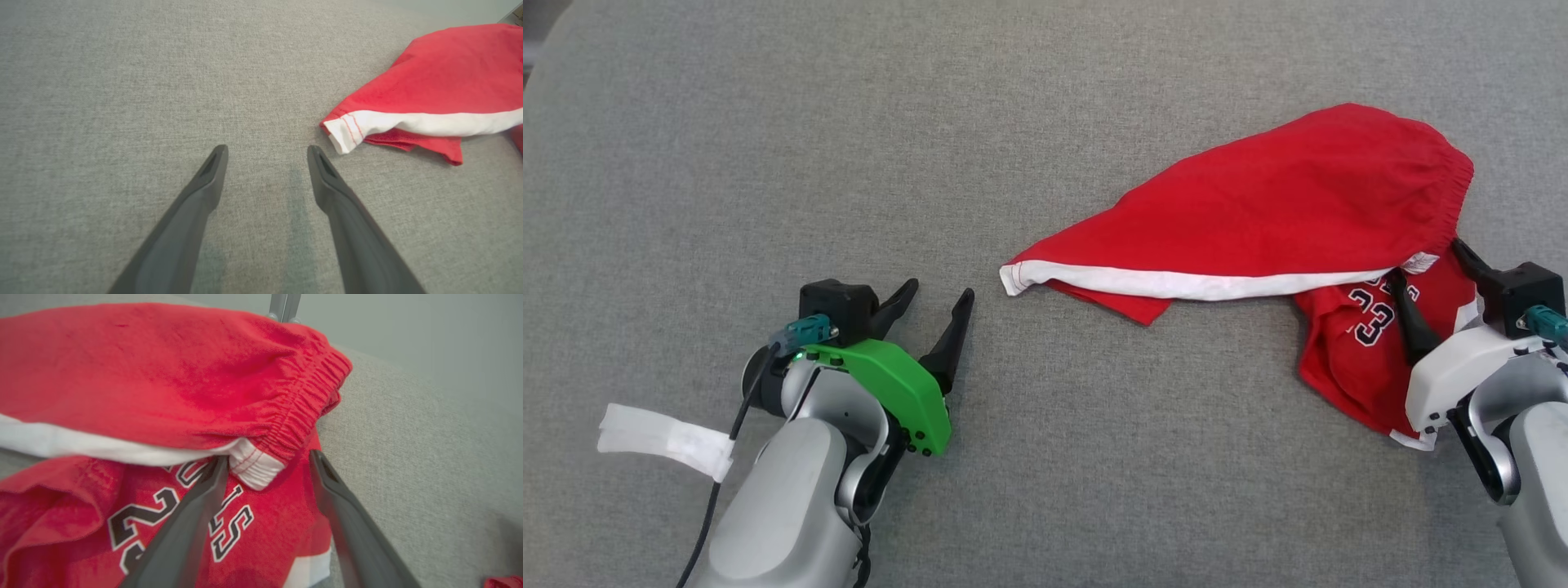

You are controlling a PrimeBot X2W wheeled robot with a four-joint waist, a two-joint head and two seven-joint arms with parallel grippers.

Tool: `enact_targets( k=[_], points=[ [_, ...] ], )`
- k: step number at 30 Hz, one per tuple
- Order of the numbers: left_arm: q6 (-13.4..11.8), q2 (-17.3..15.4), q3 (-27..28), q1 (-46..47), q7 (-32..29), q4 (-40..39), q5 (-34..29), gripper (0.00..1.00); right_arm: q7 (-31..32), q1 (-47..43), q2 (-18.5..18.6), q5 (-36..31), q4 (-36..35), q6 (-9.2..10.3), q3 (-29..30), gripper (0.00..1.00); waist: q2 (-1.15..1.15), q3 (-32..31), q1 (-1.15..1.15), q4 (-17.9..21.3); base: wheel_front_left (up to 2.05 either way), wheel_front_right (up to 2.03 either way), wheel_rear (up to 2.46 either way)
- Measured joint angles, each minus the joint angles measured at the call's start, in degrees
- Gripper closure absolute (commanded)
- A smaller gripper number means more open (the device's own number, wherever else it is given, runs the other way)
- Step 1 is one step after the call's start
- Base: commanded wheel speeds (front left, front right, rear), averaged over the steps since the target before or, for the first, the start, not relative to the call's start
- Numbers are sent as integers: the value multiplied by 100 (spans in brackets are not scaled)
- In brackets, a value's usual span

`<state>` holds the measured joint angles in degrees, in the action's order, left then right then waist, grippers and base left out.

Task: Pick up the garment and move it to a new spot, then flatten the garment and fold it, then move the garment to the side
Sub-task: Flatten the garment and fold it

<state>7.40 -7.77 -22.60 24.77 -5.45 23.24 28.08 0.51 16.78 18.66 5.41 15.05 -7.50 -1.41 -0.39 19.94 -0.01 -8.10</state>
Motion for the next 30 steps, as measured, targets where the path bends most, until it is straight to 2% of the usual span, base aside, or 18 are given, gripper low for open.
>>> enact_targets(
  k=[14,30],
  points=[
    [0,-175,-907,480,254,589,404,0,-140,-20,88,96,-144,0,-334,0,0,10,0,122,0,0,0],
    [0,-190,-1530,824,505,934,827,0,-135,-111,90,67,-408,0,-411,0,0,-32,0,232,0,0,0]
  ],
)
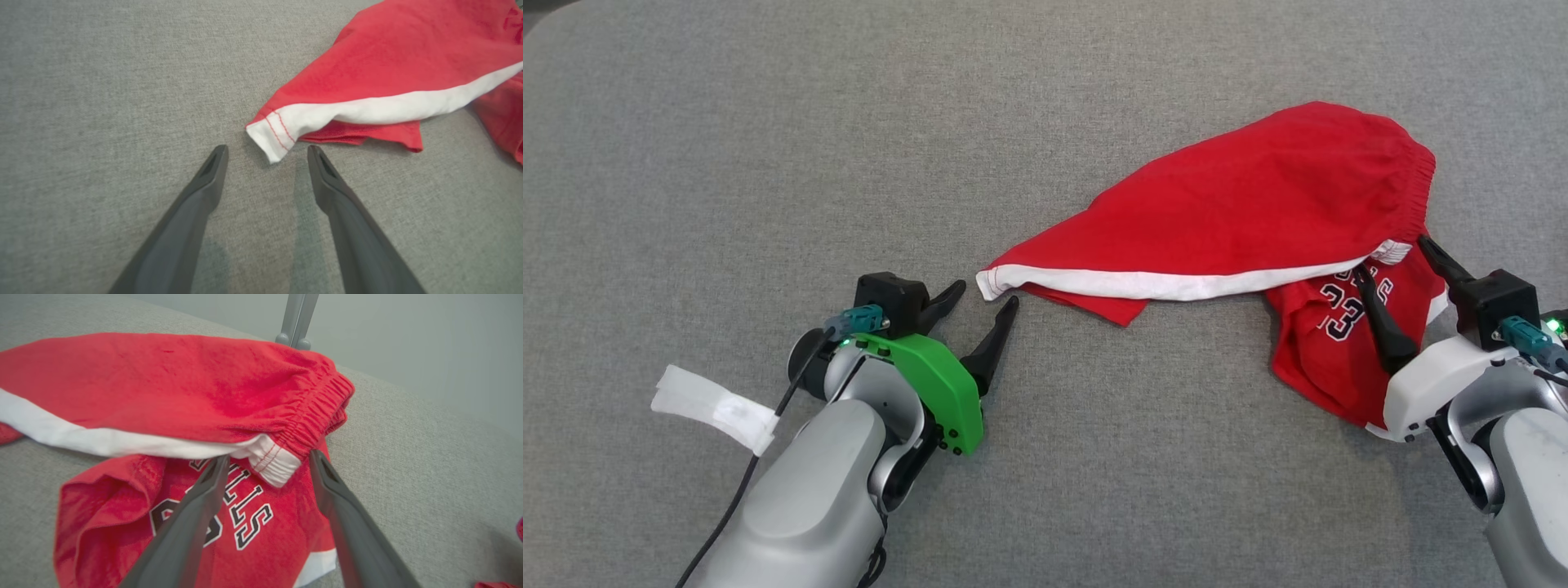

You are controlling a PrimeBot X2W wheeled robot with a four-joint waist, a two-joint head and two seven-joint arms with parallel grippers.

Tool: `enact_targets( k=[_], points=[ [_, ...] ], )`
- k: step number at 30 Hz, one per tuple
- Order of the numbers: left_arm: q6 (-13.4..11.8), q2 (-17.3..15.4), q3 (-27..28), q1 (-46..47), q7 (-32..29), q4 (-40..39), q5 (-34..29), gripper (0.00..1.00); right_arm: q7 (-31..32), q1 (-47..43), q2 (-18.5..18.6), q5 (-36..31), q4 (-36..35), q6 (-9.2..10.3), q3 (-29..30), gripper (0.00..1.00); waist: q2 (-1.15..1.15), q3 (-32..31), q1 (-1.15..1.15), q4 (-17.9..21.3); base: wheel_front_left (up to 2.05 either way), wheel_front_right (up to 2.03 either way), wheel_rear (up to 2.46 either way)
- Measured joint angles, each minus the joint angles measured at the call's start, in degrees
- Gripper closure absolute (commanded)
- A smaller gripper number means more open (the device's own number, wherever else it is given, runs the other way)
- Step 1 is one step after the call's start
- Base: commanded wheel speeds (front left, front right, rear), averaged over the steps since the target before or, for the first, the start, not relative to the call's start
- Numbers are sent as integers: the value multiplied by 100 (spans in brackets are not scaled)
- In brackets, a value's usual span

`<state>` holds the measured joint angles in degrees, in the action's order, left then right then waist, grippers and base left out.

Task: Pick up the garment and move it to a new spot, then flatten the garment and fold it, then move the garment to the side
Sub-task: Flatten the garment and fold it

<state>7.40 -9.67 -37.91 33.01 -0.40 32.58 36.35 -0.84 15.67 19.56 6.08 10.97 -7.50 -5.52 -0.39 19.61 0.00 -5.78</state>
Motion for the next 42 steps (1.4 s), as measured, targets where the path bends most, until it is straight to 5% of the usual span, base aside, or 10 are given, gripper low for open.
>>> enact_targets(
  k=[5,12,16,17,18,19,25,30,36,42],
  points=[
    [0,10,-179,77,109,133,212,43,26,1,-7,32,3,0,-22,0,0,13,0,4,0,0,0],
    [0,37,-352,275,325,353,336,41,35,100,-11,91,159,0,-57,0,0,56,0,32,0,0,0],
    [0,47,-449,364,431,475,396,52,31,309,-30,108,318,0,-89,0,0,86,0,63,0,0,0],
    [0,48,-481,385,436,499,419,63,32,352,-40,133,353,0,-121,51,0,90,0,66,0,0,0],
    [0,51,-511,404,436,516,443,68,29,374,-51,168,374,0,-177,76,0,90,0,65,0,0,0],
    [0,55,-544,414,453,530,454,92,7,385,-62,205,399,0,-212,100,0,88,0,64,0,0,0],
    [0,-77,-692,467,504,421,625,100,13,441,-51,950,325,0,-293,100,0,3,0,70,0,0,0],
    [0,-647,-487,549,427,-550,851,100,662,484,171,2571,-711,-2,-159,100,0,-119,0,149,0,0,0],
    [-179,-1690,4,909,-639,-2517,1250,100,1918,1200,681,3762,-1855,0,580,100,0,-79,0,236,0,0,0],
    [-397,-2358,552,2281,-1826,-3407,1468,100,3093,3255,543,3994,-1666,-1,882,100,0,286,0,241,0,0,0]
  ],
)
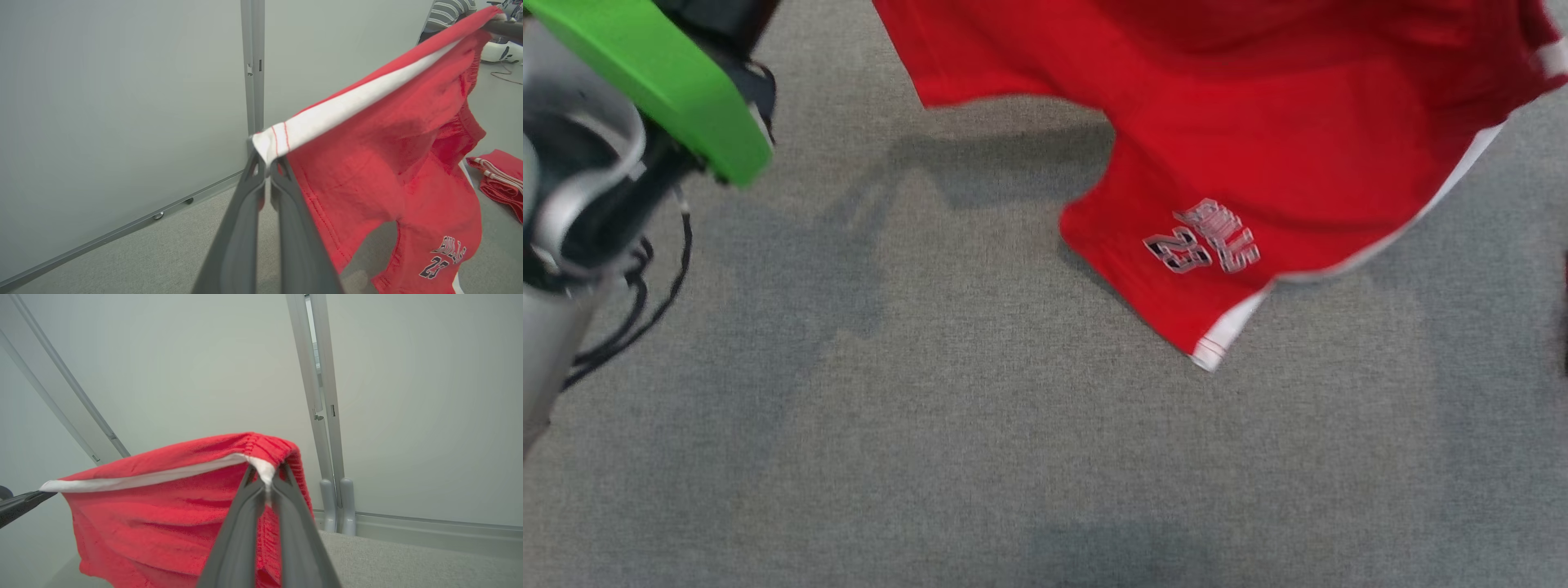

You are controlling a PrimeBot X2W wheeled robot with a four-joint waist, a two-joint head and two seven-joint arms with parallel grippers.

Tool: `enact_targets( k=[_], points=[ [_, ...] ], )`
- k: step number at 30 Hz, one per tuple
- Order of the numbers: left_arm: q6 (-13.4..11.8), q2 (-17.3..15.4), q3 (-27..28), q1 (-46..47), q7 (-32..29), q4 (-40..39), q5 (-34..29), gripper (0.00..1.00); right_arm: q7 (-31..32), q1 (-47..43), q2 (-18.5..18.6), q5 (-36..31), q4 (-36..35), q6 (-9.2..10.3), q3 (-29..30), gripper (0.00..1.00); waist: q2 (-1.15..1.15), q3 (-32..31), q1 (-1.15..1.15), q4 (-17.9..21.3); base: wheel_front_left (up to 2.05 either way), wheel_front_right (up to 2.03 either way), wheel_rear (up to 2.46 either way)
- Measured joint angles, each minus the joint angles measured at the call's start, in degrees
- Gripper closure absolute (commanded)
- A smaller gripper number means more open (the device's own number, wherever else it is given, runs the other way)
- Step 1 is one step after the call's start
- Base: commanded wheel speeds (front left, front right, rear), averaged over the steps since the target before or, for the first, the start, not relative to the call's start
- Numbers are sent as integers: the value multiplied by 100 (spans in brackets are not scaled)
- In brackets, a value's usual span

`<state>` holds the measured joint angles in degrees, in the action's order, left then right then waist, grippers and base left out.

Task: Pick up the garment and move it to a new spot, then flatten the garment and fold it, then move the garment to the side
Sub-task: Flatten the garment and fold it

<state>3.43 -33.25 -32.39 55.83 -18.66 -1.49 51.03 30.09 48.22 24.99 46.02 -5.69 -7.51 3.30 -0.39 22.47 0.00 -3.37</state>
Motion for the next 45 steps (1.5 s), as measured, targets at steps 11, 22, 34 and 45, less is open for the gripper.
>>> enact_targets(
  k=[11,22,34,45],
  points=[
    [-36,1112,155,3197,706,2371,-818,100,-1426,4002,-1482,-2164,2702,1,380,100,0,1031,0,-225,0,0,0],
    [335,1248,-431,3229,2754,3955,-1607,100,-2318,3533,-1684,-1552,3362,3,-648,100,0,1952,-2,-280,0,0,0],
    [405,553,-1206,69,3335,2719,-1083,100,-1885,-626,24,821,1137,3,-1440,100,0,1333,0,-133,0,0,0],
    [-833,-268,-1140,-3265,3362,319,-643,100,-1704,-4397,570,1745,-823,1,-896,100,0,318,0,-156,0,0,0]
  ],
)
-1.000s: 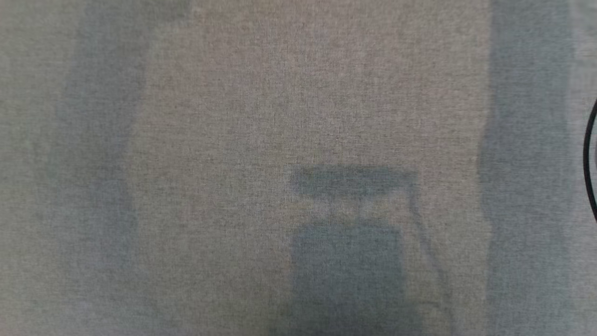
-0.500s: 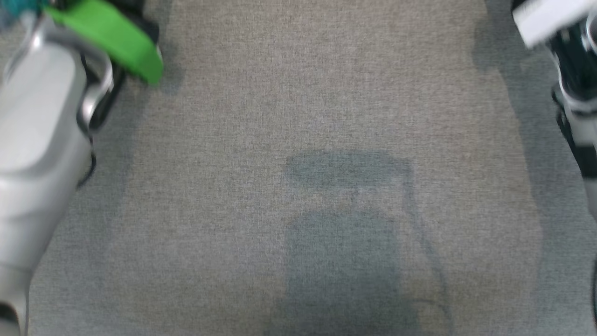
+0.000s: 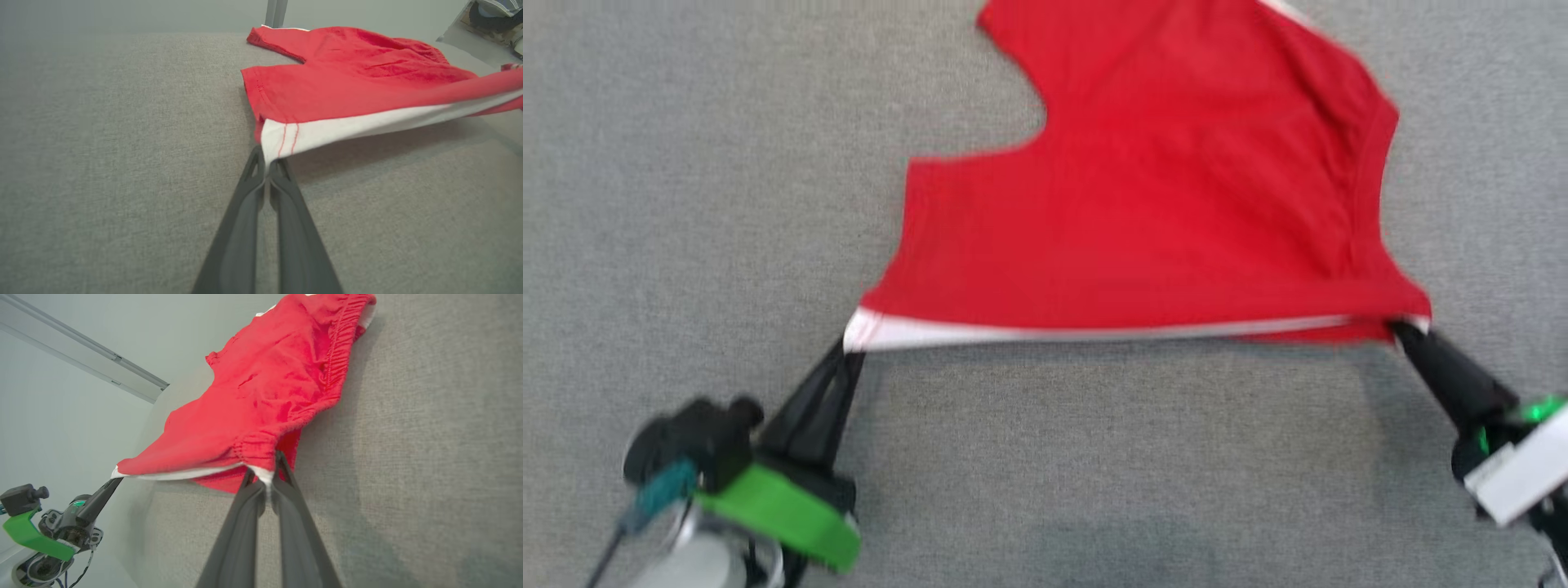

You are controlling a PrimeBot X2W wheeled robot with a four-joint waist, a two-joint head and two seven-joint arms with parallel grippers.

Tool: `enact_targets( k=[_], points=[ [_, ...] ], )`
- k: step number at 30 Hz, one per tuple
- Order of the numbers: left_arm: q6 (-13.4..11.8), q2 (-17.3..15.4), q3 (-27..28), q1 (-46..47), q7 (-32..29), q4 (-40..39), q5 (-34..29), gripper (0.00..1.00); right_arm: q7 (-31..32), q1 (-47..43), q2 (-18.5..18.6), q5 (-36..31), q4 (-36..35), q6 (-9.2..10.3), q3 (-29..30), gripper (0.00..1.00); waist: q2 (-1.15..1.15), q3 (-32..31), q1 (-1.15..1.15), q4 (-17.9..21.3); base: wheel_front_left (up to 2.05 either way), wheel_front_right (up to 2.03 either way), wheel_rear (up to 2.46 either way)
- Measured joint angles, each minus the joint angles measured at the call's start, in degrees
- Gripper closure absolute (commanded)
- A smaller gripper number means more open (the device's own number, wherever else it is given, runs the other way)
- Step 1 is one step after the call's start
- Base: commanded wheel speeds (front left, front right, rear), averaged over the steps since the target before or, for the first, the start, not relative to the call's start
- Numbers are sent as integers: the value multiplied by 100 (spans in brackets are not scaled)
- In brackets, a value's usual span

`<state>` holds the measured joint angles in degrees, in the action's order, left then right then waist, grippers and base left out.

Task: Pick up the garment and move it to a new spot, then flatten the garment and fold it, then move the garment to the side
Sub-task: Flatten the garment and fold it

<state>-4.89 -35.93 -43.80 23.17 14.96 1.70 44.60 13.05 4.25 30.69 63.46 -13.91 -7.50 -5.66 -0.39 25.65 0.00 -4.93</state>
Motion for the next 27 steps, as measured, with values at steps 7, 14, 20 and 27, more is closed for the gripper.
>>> enact_targets(
  k=[7,14,20,27],
  points=[
    [-1378,-667,200,-2211,-7,-2101,214,100,132,-2265,-5,412,-1165,1,255,100,0,-357,0,182,0,0,0],
    [-1616,-1801,628,-2011,-754,-3209,138,100,174,-1692,-209,760,-1466,2,57,100,0,-132,0,442,0,0,0],
    [-1171,-2877,1167,-517,-2250,-3765,68,100,331,-157,-738,890,-599,2,-238,100,0,340,0,779,0,0,0],
    [-121,-2928,1294,1663,-4097,-3459,243,100,598,1263,-1360,1026,246,3,-542,100,0,865,0,1346,0,0,0]
  ],
)
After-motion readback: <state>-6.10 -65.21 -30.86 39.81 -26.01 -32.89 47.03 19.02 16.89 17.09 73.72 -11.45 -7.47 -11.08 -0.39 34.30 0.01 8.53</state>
